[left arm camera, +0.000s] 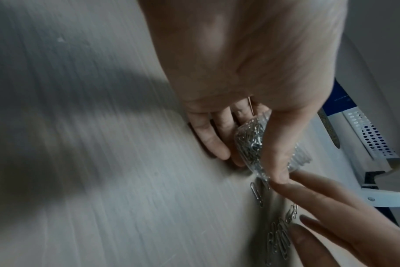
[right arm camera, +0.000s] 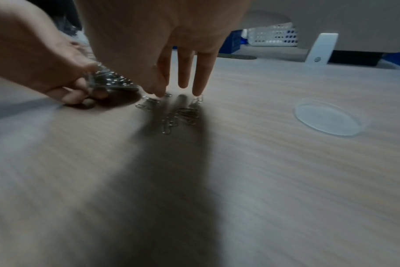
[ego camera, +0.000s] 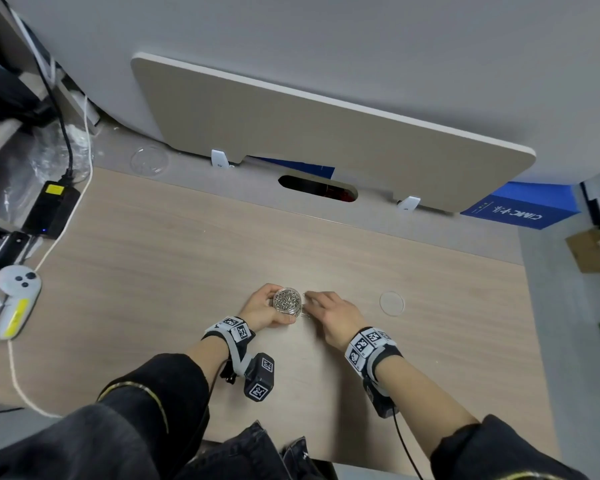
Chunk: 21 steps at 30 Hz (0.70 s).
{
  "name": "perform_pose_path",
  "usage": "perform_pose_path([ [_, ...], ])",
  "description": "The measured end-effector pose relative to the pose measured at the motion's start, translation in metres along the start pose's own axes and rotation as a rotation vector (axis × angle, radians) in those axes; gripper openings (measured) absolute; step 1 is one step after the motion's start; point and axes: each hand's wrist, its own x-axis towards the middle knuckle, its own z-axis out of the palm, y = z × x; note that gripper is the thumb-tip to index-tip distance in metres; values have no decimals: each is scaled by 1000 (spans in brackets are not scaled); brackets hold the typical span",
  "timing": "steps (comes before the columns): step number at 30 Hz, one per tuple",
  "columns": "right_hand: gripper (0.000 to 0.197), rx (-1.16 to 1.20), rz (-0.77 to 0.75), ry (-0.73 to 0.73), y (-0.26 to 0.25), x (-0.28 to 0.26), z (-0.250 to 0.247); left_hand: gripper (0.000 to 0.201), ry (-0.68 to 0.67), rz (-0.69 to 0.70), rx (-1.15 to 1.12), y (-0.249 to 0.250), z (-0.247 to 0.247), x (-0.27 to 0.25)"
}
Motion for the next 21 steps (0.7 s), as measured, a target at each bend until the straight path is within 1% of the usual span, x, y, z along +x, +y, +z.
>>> perform_pose_path([
  [3,60,-31,-60,-54,-9,4,8,57,5,1,-2,0,1,0],
  [10,66,-84,39,-50,7,-9,5,59,-5,9,8,-2,-1,2],
  [12,68,-65,54,-38,8,-8,0,62,-10,8,4,-3,-2,4],
  [15,70,-21,84,-24,3,0,-6,59,-15,-3,7,-3,-2,4],
  [17,71,13,94,-41,-2,6,-6,59,-17,-6,3,-3,-2,4],
  [19,67,27,76,-74,-5,9,-2,63,-13,-2,7,-3,-2,4],
  [21,58,40,52,-74,-7,6,2,66,-8,7,8,-4,-1,5],
])
